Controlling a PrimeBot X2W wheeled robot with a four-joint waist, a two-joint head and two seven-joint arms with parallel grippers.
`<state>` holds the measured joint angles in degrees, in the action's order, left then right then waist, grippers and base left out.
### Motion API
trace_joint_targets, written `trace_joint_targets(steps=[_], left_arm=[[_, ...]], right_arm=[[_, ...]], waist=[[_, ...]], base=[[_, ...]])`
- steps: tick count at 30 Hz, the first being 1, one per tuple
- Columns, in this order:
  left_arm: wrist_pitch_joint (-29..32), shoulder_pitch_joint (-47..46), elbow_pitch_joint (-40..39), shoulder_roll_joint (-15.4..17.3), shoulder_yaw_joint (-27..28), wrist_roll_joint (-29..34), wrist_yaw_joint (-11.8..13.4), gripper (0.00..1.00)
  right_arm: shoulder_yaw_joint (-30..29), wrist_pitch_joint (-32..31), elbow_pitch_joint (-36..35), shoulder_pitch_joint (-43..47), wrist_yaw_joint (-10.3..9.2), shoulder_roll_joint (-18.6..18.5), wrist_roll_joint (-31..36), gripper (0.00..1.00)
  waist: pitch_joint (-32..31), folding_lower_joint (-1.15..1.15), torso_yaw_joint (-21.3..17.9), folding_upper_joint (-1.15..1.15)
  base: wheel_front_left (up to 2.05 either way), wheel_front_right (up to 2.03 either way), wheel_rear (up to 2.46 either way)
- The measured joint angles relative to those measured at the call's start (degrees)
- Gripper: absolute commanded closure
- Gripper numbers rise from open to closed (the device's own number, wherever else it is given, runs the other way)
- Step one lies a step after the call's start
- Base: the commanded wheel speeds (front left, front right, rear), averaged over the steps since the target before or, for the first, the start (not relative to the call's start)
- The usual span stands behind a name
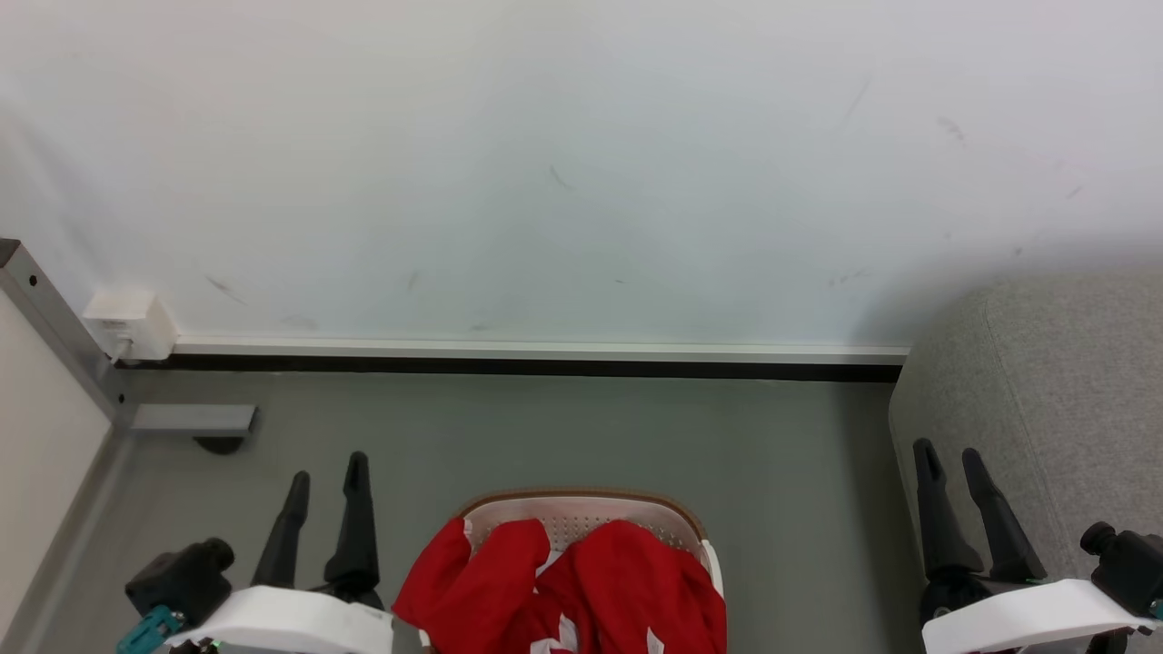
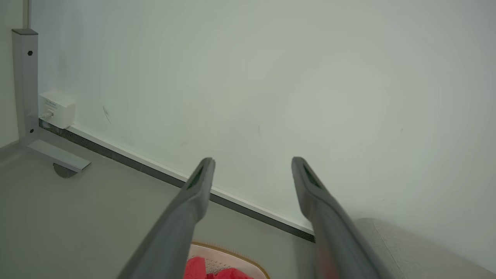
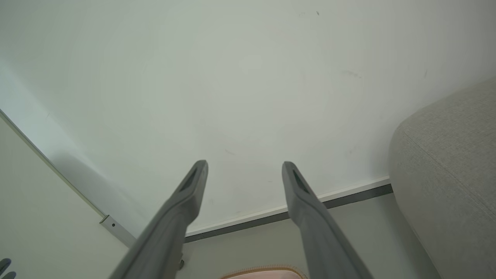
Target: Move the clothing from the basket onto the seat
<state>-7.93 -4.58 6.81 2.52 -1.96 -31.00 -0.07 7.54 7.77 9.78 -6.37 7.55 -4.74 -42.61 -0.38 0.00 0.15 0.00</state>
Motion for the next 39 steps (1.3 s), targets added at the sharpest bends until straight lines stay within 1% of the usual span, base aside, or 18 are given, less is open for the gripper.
trace_joint_targets(steps=[6,13,27,33,36,39], left_arm=[[-0.7,0.4,0.1,0.2,-0.5,4.4,1.2,0.00],[-1.7,0.5,0.6,0.3,-0.8,8.2,1.6,0.00],[-3.7,0.5,1.8,0.7,-1.7,15.3,1.6,0.00],[-4.3,0.4,2.1,0.7,-1.7,17.1,1.6,0.00],[-4.6,0.4,2.2,0.7,-1.6,19.3,1.5,0.00],[-4.8,0.4,2.1,0.7,-1.7,20.2,1.6,0.00]], right_arm=[[0.1,1.0,0.2,-0.1,0.00,0.3,3.9,0.00],[-0.1,1.9,1.6,-0.1,0.00,0.6,7.9,0.00],[0.6,3.9,3.2,-0.8,0.00,0.9,13.8,0.00],[0.5,4.4,3.0,-0.9,0.00,1.0,15.1,0.00],[0.4,4.8,2.9,-0.9,0.00,1.0,16.3,0.00],[0.2,5.0,2.8,-0.9,0.00,1.0,17.1,0.00]], waist=[[-0.1,0.00,-0.1,0.00],[-0.3,0.00,-0.1,0.00],[-0.3,0.00,-0.1,0.00],[-0.2,0.00,-0.1,0.00],[-0.2,0.00,-0.1,0.00],[-0.2,0.00,-0.1,0.00]], base=[[0.00,0.00,0.00],[0.00,0.00,0.00],[0.00,0.00,0.00],[0.00,0.00,0.00],[0.00,0.00,0.00],[0.00,0.00,0.00]])
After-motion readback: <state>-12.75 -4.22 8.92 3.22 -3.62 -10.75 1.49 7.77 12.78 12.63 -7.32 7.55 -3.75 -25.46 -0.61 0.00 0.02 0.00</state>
